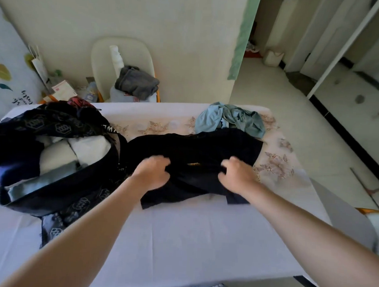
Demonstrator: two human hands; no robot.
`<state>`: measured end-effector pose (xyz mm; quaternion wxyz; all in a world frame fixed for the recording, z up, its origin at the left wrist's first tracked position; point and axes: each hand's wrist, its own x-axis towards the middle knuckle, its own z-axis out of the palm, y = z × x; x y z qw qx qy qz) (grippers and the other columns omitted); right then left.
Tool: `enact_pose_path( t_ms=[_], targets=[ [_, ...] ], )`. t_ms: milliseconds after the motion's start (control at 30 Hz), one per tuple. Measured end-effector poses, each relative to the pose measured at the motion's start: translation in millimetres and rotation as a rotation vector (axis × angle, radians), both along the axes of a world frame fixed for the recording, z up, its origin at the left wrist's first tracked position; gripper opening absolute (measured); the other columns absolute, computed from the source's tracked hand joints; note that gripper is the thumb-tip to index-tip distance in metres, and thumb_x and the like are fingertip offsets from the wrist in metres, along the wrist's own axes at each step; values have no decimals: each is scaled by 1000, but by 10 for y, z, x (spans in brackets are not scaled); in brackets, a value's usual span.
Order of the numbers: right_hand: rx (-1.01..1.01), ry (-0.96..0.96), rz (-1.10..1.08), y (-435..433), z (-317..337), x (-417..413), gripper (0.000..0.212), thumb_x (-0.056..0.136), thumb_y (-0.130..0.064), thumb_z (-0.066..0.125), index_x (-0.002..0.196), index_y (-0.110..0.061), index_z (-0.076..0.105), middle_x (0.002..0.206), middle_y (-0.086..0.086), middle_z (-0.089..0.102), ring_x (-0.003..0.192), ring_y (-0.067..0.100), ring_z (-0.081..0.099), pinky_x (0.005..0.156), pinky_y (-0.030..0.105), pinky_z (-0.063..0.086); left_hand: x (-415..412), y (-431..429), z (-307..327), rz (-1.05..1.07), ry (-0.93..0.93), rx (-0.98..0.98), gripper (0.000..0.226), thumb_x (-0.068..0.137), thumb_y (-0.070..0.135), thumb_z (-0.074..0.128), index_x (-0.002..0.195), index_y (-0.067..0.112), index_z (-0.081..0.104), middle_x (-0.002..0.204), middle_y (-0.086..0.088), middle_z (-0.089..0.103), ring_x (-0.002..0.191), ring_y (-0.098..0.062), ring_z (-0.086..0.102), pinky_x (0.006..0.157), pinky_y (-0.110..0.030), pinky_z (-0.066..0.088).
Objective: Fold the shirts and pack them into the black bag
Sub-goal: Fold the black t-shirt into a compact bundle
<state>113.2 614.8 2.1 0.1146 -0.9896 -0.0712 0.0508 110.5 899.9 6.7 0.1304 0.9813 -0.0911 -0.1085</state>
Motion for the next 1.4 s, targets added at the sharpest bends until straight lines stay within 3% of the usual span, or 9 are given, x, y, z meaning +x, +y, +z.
enact_pose_path(
  t_ms=[133, 400, 533, 667, 867, 1033, 1167, 1300, 1400],
  targets=[
    [-80, -135, -127, 82, 237, 636, 52, 93, -39, 62, 139, -21, 46, 129, 9, 48, 116, 31, 51, 87, 42, 45, 482, -124, 81, 114, -289, 120, 66, 90, 27, 61, 149, 20, 33, 148, -7, 36, 138, -31, 29, 115, -43, 25],
    [-97, 20, 357, 233, -500, 419, 45, 93, -24, 56, 137, -28, 52, 142, -1, 43, 127, 22, 44, 105, 36, 34, 131, -212, -739, -54, 53, 151, 59, 88, 37, 61, 142, 33, 39, 140, 4, 33, 129, -22, 32, 106, -36, 32],
    [-277, 135, 432, 310, -858, 319, 59, 92, -24, 59, 147, -26, 39, 154, 4, 33, 138, 24, 34, 112, 40, 27, -22, -44, -949, 62, 181, 25, 65, 86, 13, 64, 141, 30, 33, 132, 2, 37, 124, -22, 36, 98, -35, 44],
    [-365, 54, 399, 383, -971, 309, 64, 81, -10, 64, 140, -26, 46, 141, 8, 40, 123, 27, 44, 104, 40, 36, -42, 93, -941, 184, 148, -53, 70, 76, -18, 48, 131, 23, 40, 122, 0, 40, 115, -19, 40, 84, -31, 49],
    [-352, 66, 416, 520, -910, 331, 35, 83, -2, 60, 113, -21, 61, 107, 0, 54, 101, 22, 55, 84, 32, 38, -74, 372, -863, 91, 83, 60, 34, 78, -10, 50, 101, 15, 54, 98, -1, 46, 102, -24, 46, 74, -33, 44],
    [-39, 371, 421, 519, -817, 171, 25, 85, -11, 55, 106, -21, 66, 107, -4, 60, 97, 21, 61, 76, 30, 45, -144, 426, -689, -61, 561, 300, 37, 85, -1, 52, 117, 13, 62, 121, -6, 60, 112, -27, 58, 91, -33, 49],
    [144, 539, 365, 404, -707, -33, 23, 81, -19, 58, 97, -27, 71, 96, -17, 62, 92, 6, 59, 84, 26, 52, -195, 306, -604, -76, 753, 343, 17, 81, 20, 58, 92, 15, 70, 93, -2, 71, 88, -22, 68, 79, -31, 55],
    [78, 70, 421, 105, -688, 90, 46, 75, -10, 56, 115, -29, 67, 114, -9, 57, 104, 15, 54, 93, 34, 45, 48, -37, -539, 8, 495, 126, 22, 94, 21, 43, 90, 19, 64, 88, 1, 64, 83, -22, 64, 67, -33, 52],
    [-248, 212, 373, -174, -657, 241, 80, 75, -11, 58, 149, -33, 35, 150, 2, 31, 136, 24, 33, 112, 39, 28, 218, -326, -590, -8, 318, -25, 30, 97, 17, 39, 113, 29, 62, 113, 6, 58, 98, -20, 59, 81, -35, 54]
  ],
)
